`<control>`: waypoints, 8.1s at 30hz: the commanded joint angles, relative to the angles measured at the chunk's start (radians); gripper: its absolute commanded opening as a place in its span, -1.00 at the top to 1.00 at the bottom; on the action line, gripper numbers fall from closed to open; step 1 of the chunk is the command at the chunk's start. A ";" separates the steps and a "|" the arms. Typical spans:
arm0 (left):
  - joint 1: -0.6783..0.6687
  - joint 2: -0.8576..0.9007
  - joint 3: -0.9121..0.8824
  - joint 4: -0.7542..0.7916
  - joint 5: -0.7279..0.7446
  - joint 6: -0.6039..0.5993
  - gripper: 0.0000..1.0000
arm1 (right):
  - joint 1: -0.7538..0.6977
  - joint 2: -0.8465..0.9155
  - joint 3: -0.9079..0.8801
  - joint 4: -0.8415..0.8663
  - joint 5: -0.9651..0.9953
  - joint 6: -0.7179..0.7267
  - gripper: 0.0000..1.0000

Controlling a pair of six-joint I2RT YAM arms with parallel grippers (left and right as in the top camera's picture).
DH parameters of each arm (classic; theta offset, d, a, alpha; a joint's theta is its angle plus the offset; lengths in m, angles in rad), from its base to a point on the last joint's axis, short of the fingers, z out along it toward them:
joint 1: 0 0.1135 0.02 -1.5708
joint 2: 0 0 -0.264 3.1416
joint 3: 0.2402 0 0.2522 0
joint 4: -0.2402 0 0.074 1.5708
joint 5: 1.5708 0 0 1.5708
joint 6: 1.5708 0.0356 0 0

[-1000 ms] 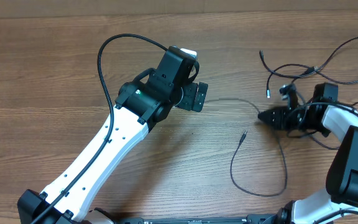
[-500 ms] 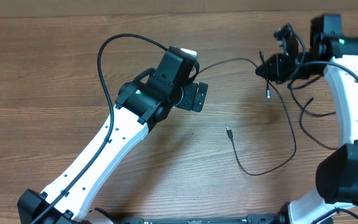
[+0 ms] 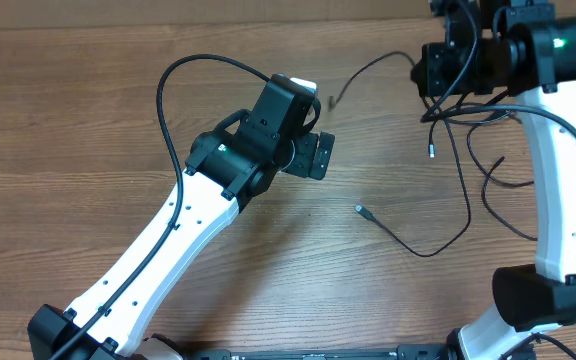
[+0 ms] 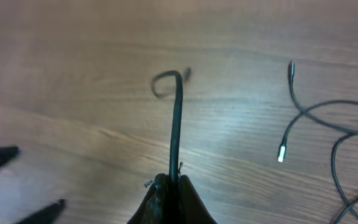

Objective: Untangle cables

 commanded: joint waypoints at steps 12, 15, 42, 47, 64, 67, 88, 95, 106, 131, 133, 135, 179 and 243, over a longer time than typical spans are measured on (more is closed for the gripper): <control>0.005 -0.006 0.009 0.002 -0.008 0.008 -0.99 | 0.032 -0.018 0.174 -0.166 -0.065 0.166 0.93; 0.005 -0.006 0.009 0.002 -0.008 0.008 -0.99 | 0.032 -0.018 0.174 -0.212 -0.066 0.142 0.93; 0.047 -0.010 0.164 0.229 0.756 0.533 -0.99 | 0.031 -0.018 0.174 -0.177 -0.134 0.027 0.93; 0.091 -0.019 0.171 0.230 0.800 0.616 -0.99 | 0.031 -0.018 0.174 -0.177 -0.292 -0.095 0.93; 0.131 -0.018 0.214 0.303 0.959 0.798 -0.99 | 0.032 -0.018 0.174 -0.219 -0.422 -0.114 0.93; 0.108 -0.010 0.214 0.320 0.868 0.796 -0.99 | 0.032 -0.018 0.174 -0.216 -0.467 -0.114 0.93; 0.045 0.073 0.214 0.494 0.809 0.508 -0.99 | 0.037 -0.018 0.174 -0.147 -0.503 -0.109 0.93; 0.043 0.073 0.214 0.529 0.970 0.438 -0.99 | 0.037 -0.018 0.174 -0.105 -0.460 -0.034 0.93; 0.006 0.074 0.214 0.525 0.780 0.418 -0.99 | 0.037 -0.018 0.174 -0.080 -0.570 0.042 0.93; -0.091 0.131 0.213 0.418 0.253 0.427 -0.99 | 0.036 -0.018 0.174 -0.060 -0.559 0.093 0.93; -0.090 0.131 0.213 0.404 0.254 0.431 -0.99 | 0.035 -0.018 0.174 -0.058 -0.559 0.093 0.93; -0.087 0.131 0.213 0.402 0.262 0.431 -0.99 | 0.035 -0.018 0.174 -0.057 -0.559 0.093 0.93; 0.006 0.131 0.213 0.454 0.388 0.337 0.01 | -0.022 -0.018 0.174 -0.035 -0.675 0.085 0.93; 0.319 0.130 0.219 0.822 0.858 -0.766 0.92 | -0.012 -0.018 0.174 -0.045 -0.520 -0.335 -0.99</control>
